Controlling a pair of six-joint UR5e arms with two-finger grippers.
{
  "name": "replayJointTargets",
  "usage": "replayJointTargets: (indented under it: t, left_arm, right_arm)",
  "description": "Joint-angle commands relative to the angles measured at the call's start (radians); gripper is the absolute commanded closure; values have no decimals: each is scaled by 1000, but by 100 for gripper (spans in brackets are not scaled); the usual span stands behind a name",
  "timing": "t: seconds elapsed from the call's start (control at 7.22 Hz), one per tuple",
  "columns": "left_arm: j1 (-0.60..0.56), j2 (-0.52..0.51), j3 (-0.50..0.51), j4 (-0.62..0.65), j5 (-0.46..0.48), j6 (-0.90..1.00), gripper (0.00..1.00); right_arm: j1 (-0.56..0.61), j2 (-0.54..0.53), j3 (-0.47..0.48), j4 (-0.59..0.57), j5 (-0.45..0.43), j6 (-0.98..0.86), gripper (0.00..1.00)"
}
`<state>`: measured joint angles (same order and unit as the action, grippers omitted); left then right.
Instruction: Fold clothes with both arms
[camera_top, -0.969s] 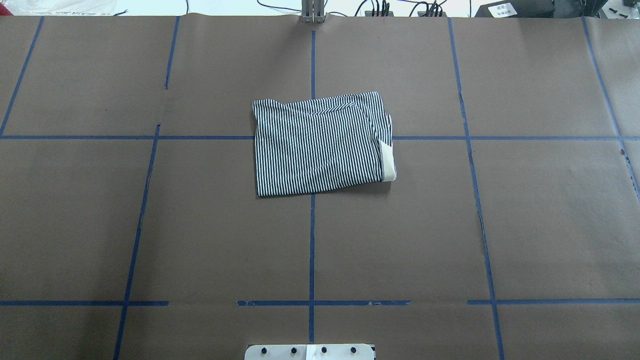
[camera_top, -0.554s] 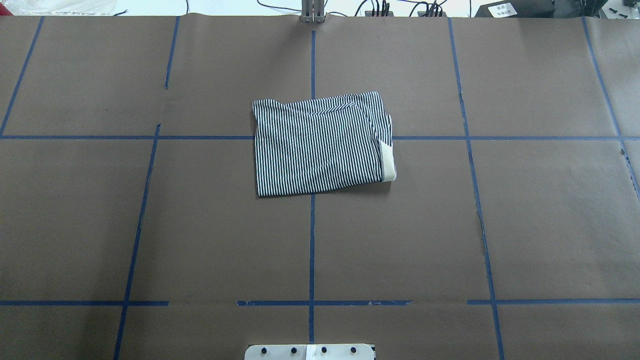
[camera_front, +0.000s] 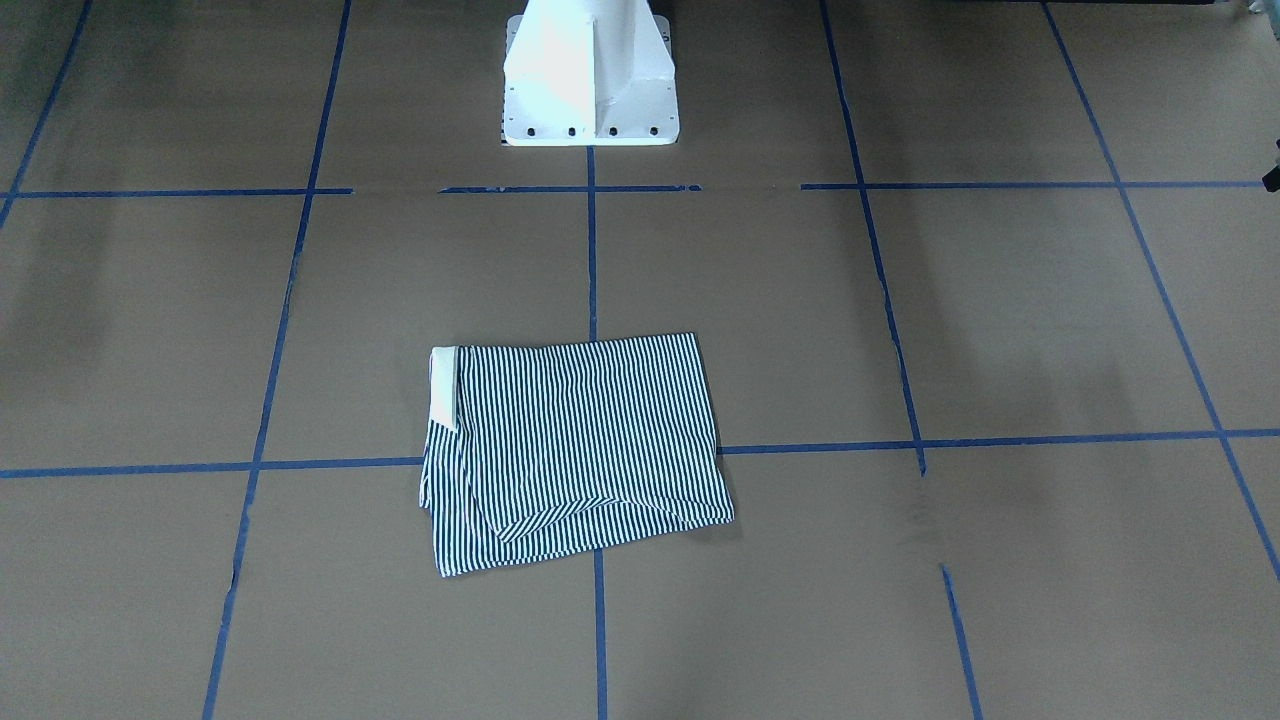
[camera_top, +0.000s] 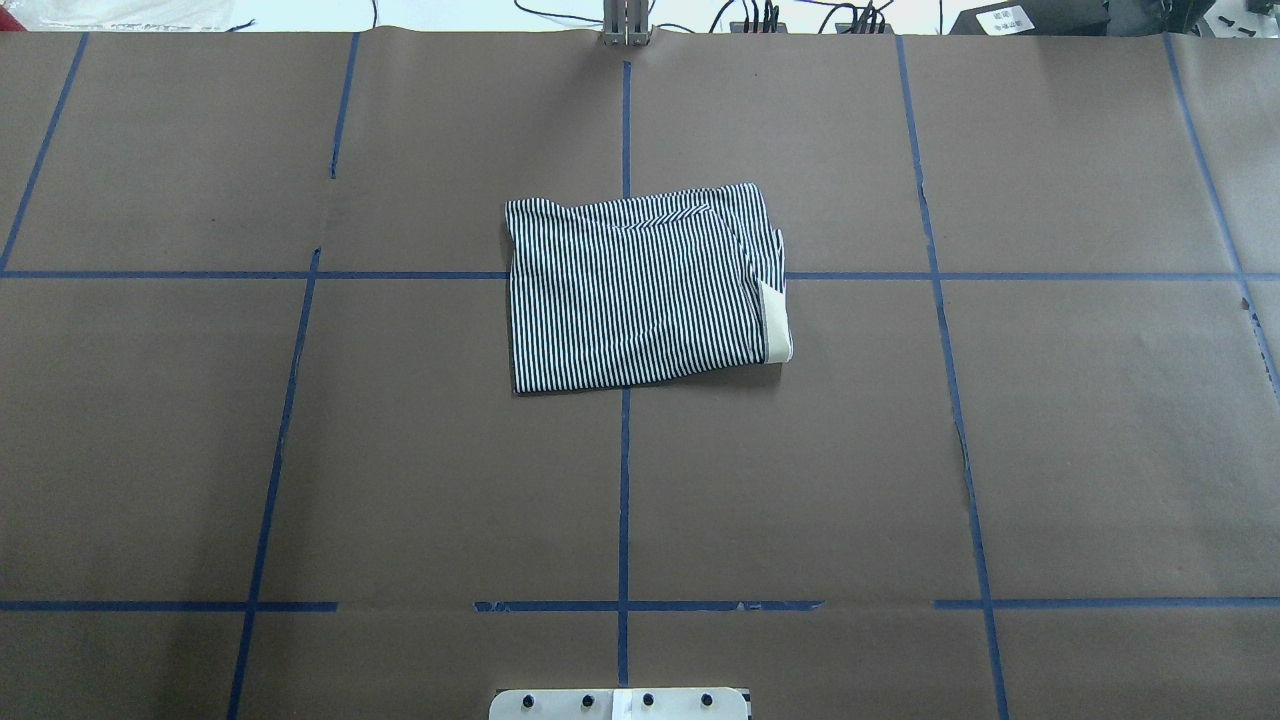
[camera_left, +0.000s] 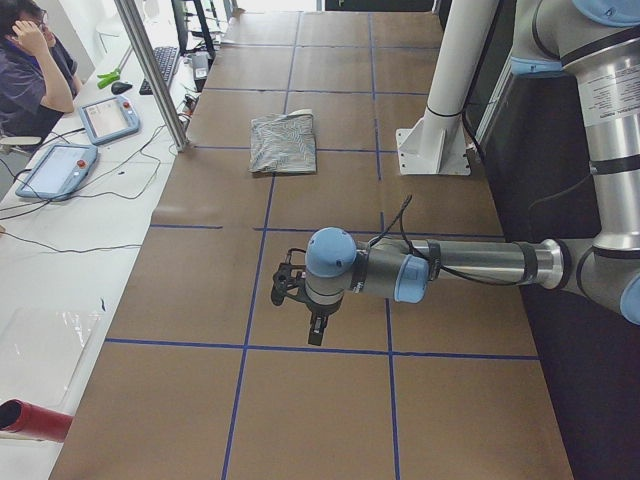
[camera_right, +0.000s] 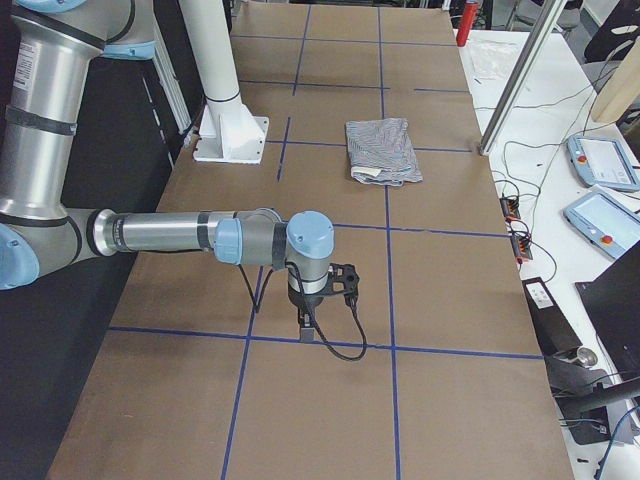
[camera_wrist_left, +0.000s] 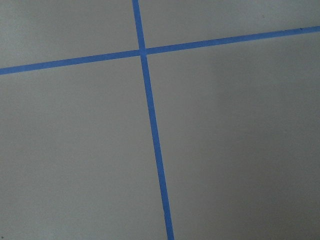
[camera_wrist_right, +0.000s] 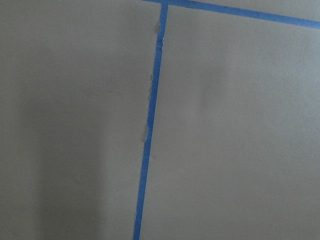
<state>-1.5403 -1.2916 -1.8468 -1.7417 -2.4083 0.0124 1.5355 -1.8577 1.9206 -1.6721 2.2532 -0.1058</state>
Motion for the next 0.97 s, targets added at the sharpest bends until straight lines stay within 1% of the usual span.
replayJointTargets:
  t: [0.0,0.42,0.83]
  left_arm:
    - [0,0,1,1,0,0,0]
    - [0,2,1,1,1,-2,0]
    - [0,2,1,1,0,-2,0]
  right_arm:
    - [0,0,-2,0,0,0,0]
    - [0,0,-6,0,2,0,0]
    - [0,-3,-21,0,26,-2,0]
